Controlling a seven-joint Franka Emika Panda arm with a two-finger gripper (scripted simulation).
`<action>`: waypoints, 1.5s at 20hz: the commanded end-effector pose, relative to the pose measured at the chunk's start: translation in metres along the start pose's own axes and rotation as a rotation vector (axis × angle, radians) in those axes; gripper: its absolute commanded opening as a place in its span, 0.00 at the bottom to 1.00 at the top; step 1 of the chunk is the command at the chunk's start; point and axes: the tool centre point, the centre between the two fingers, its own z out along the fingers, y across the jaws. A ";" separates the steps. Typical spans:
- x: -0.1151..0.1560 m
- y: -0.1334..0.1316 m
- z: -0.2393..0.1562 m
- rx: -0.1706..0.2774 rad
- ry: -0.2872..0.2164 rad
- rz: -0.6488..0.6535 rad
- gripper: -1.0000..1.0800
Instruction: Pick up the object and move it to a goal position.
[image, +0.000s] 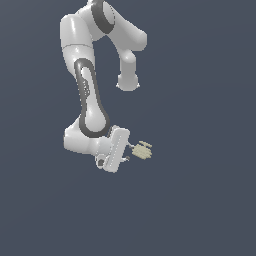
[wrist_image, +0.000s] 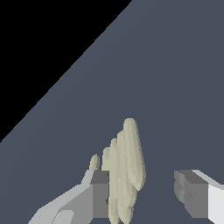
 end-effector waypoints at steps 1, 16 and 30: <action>0.000 0.000 0.001 0.000 0.000 0.000 0.62; 0.000 -0.001 0.030 0.001 0.002 -0.003 0.00; 0.010 0.003 0.021 -0.007 0.004 -0.003 0.00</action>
